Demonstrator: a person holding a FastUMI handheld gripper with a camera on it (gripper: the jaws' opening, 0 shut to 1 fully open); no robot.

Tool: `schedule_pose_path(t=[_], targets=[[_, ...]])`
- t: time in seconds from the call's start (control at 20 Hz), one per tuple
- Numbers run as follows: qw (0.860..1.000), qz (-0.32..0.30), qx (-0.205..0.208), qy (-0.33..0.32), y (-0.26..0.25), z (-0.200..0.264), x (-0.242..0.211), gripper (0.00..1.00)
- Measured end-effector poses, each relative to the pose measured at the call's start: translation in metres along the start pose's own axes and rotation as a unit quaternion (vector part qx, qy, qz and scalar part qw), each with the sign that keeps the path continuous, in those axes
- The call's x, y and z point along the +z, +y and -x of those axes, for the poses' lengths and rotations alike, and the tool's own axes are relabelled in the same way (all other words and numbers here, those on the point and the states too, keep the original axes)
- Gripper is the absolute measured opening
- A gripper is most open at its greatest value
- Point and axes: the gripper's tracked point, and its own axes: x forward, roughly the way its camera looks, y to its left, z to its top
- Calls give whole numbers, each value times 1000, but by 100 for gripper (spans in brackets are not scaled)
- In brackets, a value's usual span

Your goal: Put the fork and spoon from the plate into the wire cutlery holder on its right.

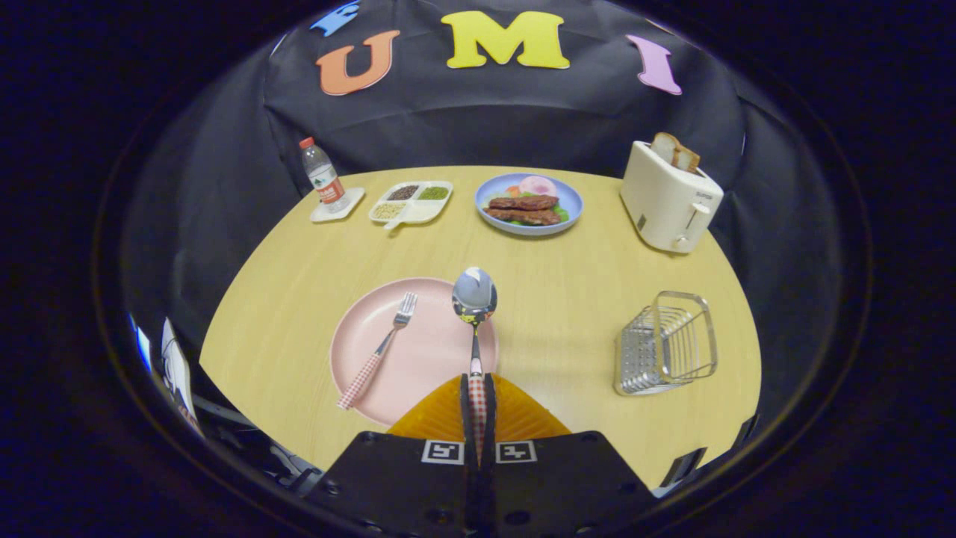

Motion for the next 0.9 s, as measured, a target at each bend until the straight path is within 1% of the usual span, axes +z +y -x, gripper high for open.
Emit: schedule_pose_path(t=[0.3,0.45,0.55,0.65,0.8,0.9], targets=[[999,-41,-34,-5,-83,38,16,1],[997,-53,-52,8,-120,50,14,1],[996,-62,-63,29,-136,52,6,1],[993,-80,-54,63,-142,51,-7,1],[985,-100,-45,130,-152,48,-24,1],[982,-94,-48,156,-161,44,-23,1]])
